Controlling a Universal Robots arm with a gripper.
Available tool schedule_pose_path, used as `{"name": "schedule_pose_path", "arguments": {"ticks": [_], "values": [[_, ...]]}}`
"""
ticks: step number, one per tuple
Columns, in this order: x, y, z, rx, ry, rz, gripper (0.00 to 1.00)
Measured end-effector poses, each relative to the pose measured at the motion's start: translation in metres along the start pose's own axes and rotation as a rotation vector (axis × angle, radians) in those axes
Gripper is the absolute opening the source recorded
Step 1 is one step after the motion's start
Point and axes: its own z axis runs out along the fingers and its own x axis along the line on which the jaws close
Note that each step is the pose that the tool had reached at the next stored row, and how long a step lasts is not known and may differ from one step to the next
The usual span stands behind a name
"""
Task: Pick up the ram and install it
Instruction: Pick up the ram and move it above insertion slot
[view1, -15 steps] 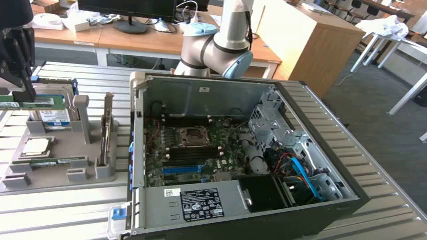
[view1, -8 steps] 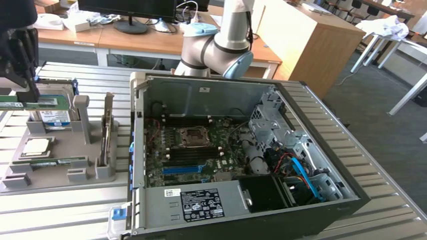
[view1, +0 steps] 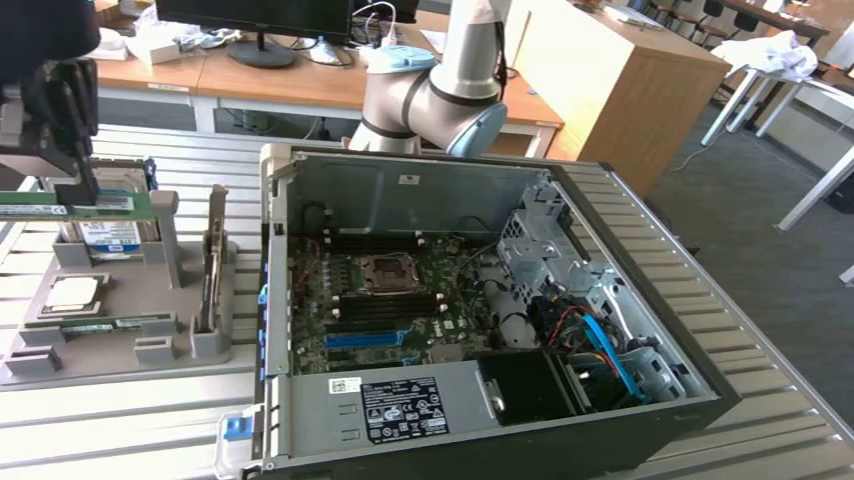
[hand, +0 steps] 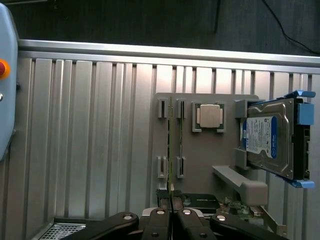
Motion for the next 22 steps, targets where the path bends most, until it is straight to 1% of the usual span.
{"name": "schedule_pose_path", "arguments": {"ticks": [12, 22], "values": [[0.001, -0.0176, -0.0005, -0.0008, 0.0, 0.0, 0.11], [0.001, -0.0341, -0.0009, -0.0012, 0.0, 0.0, 0.11]]}}
